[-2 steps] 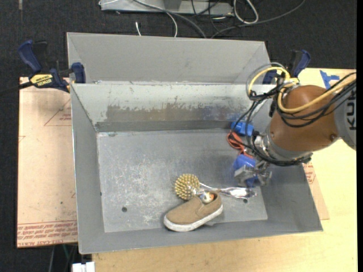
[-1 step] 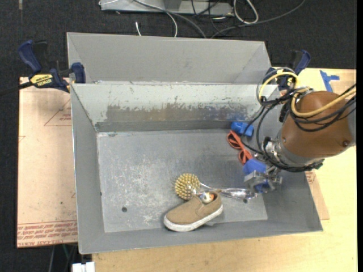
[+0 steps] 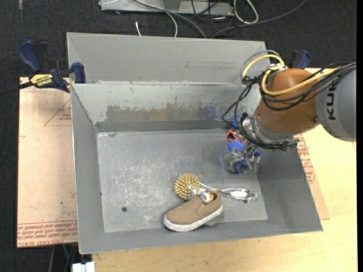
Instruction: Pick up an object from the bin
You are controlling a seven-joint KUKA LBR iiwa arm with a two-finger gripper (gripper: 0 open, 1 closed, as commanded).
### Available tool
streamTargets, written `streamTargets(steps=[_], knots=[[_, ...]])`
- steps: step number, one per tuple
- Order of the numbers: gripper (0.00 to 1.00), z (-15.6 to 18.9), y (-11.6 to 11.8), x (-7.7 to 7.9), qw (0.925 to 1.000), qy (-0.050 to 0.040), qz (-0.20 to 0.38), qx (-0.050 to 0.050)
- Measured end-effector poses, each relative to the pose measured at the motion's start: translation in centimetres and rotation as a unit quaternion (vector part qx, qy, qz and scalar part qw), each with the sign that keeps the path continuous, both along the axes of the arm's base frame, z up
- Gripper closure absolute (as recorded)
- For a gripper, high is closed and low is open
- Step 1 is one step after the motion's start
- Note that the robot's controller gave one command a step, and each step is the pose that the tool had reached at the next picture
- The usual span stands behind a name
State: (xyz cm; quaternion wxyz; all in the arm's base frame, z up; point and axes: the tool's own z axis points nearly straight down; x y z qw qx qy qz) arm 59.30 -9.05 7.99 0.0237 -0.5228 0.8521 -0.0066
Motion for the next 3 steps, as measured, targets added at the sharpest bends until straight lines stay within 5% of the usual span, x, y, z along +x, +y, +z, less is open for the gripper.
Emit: streamTargets(steps=[1, 2, 3], knots=[[1.0, 5.2, 0.3, -0.9, 1.0, 0.0044, -0.006, 0.001], [1.0, 6.5, -0.8, -0.4, 0.9999, -0.0037, -0.014, 0.001], [1.0, 10.4, -1.9, -1.0, 0.9994, 0.0021, -0.033, 0.003]])
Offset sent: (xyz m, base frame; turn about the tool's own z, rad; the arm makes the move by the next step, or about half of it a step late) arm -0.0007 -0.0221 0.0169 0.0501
